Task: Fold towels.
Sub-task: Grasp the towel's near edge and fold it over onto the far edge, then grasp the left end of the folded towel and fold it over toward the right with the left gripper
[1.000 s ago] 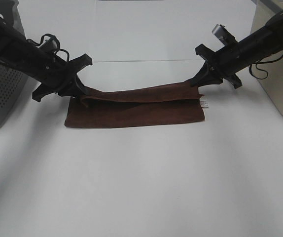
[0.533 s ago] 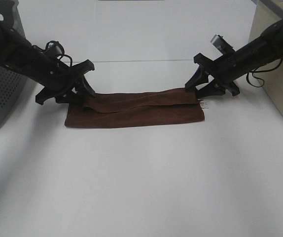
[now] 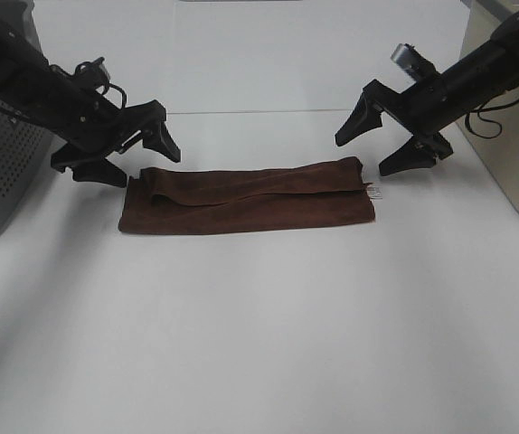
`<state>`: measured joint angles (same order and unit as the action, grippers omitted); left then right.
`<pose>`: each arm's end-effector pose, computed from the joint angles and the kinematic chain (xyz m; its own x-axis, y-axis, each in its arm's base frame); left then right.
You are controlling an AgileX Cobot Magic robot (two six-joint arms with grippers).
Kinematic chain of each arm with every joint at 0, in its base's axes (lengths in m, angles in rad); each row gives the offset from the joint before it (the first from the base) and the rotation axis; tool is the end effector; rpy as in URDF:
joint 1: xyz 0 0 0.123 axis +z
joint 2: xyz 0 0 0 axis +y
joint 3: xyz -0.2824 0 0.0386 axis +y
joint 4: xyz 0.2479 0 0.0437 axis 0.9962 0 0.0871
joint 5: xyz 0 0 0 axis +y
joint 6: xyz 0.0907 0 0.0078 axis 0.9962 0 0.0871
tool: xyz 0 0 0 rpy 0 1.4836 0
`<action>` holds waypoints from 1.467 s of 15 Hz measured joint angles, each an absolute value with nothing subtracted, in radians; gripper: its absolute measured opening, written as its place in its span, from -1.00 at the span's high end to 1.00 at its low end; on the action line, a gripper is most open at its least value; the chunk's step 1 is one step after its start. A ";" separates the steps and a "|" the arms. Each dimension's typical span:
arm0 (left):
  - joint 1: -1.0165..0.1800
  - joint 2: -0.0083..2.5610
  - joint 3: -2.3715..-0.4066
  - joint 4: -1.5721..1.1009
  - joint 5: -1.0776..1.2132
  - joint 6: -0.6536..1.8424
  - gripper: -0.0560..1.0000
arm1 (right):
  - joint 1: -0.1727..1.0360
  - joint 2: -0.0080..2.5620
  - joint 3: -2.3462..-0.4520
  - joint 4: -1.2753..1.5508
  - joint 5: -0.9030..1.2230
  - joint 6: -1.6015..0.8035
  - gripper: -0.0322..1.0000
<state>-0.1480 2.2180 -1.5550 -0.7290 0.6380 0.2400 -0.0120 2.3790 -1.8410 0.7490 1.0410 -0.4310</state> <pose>0.4522 -0.1040 0.1331 -0.9291 -0.2077 -0.3059 -0.0287 0.8654 -0.5003 0.4830 0.0477 0.1288 -0.9760 0.0184 -0.2171 -0.1126 0.8106 0.5747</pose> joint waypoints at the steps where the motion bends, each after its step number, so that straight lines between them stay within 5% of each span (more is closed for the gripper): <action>1: -0.148 2.210 -1.556 -0.708 0.647 0.219 -0.72 | -0.012 2.373 -1.841 0.728 1.059 -0.422 -0.79; 6: -0.148 2.253 -1.558 -0.606 0.709 0.126 -0.72 | -0.012 2.358 -1.841 0.620 1.144 -0.358 -0.79; 11: -0.146 2.307 -1.575 -0.798 0.697 0.192 -0.65 | -0.012 2.358 -1.841 0.615 1.145 -0.356 -0.79; 15: -0.133 2.335 -1.592 -0.815 0.746 0.206 0.36 | -0.012 2.358 -1.841 0.614 1.145 -0.356 -0.79; 16: -0.098 2.335 -1.599 -0.809 0.773 0.189 0.80 | -0.012 2.358 -1.841 0.613 1.143 -0.356 -0.79; 22: -0.055 2.210 -1.599 -0.615 0.830 0.108 0.84 | -0.012 2.358 -1.841 0.603 1.123 -0.356 -0.79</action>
<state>-0.0550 2.2100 -1.5990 -0.6150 0.8300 0.1080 -0.0120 2.3580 -1.8410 0.6030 1.1230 -0.3560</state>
